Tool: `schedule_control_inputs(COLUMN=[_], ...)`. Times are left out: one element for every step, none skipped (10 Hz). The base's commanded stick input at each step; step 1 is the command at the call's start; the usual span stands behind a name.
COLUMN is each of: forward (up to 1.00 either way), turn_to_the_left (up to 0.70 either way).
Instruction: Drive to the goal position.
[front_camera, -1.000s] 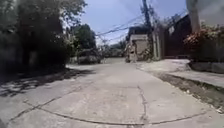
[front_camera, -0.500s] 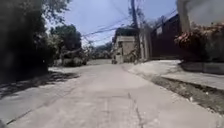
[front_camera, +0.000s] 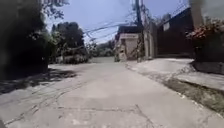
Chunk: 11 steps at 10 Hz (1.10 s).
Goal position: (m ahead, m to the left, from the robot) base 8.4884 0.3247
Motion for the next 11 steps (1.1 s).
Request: schedule_control_inputs(forward=[1.0, 1.0, 1.0, 1.0, 1.0, 1.0, 1.0, 1.0, 1.0, 1.0, 1.0], turn_to_the_left=[0.01, 0.01, 0.01, 0.01, 0.01, 0.01, 0.01, 0.01, 0.01, 0.01, 0.01])
